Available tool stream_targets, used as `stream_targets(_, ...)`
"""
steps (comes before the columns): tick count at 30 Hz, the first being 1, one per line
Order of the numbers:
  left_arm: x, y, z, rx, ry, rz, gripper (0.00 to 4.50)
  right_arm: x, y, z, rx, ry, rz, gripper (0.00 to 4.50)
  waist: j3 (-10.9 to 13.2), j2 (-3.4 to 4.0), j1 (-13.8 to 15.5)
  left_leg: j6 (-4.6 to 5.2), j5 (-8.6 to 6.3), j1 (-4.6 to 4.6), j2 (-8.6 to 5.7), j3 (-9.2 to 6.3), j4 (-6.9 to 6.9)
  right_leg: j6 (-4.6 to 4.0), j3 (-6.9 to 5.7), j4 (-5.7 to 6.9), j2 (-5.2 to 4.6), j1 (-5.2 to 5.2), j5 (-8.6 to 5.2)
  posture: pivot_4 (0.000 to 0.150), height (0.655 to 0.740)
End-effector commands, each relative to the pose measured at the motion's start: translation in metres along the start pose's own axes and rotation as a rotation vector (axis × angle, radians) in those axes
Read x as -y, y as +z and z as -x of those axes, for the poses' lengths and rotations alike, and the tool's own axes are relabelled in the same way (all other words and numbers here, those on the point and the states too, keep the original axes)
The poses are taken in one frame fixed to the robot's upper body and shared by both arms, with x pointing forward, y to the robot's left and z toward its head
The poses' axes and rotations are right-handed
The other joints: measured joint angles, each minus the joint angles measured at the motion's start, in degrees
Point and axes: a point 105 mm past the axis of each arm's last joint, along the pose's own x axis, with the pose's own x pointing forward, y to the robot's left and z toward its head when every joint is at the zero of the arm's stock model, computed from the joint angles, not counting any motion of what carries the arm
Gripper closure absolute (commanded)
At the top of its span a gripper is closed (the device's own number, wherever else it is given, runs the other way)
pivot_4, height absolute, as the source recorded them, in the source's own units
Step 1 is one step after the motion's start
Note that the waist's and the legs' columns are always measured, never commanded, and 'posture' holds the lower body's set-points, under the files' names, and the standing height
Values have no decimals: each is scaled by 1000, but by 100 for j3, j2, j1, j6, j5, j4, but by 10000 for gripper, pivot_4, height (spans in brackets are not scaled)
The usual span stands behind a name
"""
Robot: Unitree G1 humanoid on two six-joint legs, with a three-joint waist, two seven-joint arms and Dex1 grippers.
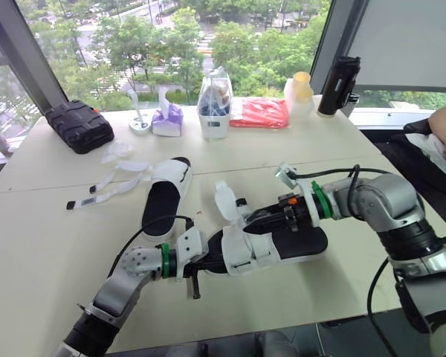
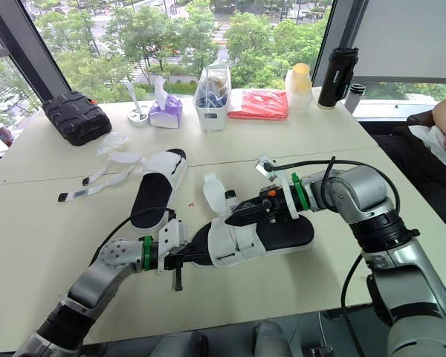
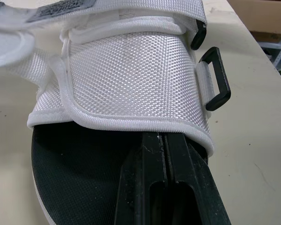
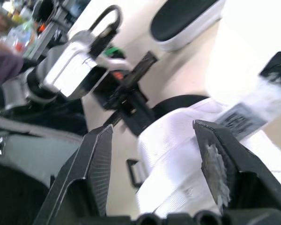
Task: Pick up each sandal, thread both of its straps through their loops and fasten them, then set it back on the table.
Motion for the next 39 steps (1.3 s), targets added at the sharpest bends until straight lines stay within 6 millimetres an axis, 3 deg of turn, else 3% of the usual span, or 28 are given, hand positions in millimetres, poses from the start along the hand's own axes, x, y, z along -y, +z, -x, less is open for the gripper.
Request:
stream_targets(1, 9, -23, -1, -87, -22, 58, 45000, 11, 6, 0, 33, -85, 20, 14505, 0, 0, -3, 0, 0, 0, 0, 0, 0, 0, 0, 0, 0, 0, 0, 1500, 7400)
stream_targets(11, 10, -23, -2, -91, -29, 59, 45000, 20, 48, 9, 168, -135, 39, 14505, 0, 4, -13, 0, 0, 2, -1, 2, 0, -1, 1, 2, 0, 0, 0, 1500, 7400)
stream_targets(28, 12, -23, -2, -93, -29, 55, 45000, 54, 18, -8, 33, -186, -19, 14505, 1, 5, -15, 1, 0, 0, -4, 3, -1, -1, 2, 2, 0, 0, 1, 1500, 7400)
stream_targets(34, 12, -24, -1, -95, -26, 55, 45000, 45, 13, -15, 7, -123, -24, 14505, 1, 5, -16, 1, 0, 1, -4, 2, -1, -1, 2, 3, 0, 0, 1, 1500, 7400)
stream_targets(37, 12, -24, -1, -96, -26, 55, 45000, 44, 15, -15, 14, -117, -26, 22151, 1, 5, -15, 1, 0, 1, -4, 1, -1, -1, 2, 3, 0, 0, 1, 1500, 7400)
stream_targets(39, 11, -24, -1, -96, -25, 56, 45000, 42, 17, -16, 20, -104, -26, 32522, 1, 5, -15, 1, 0, 1, -4, 1, -1, -1, 2, 3, 0, 0, 1, 1500, 7400)
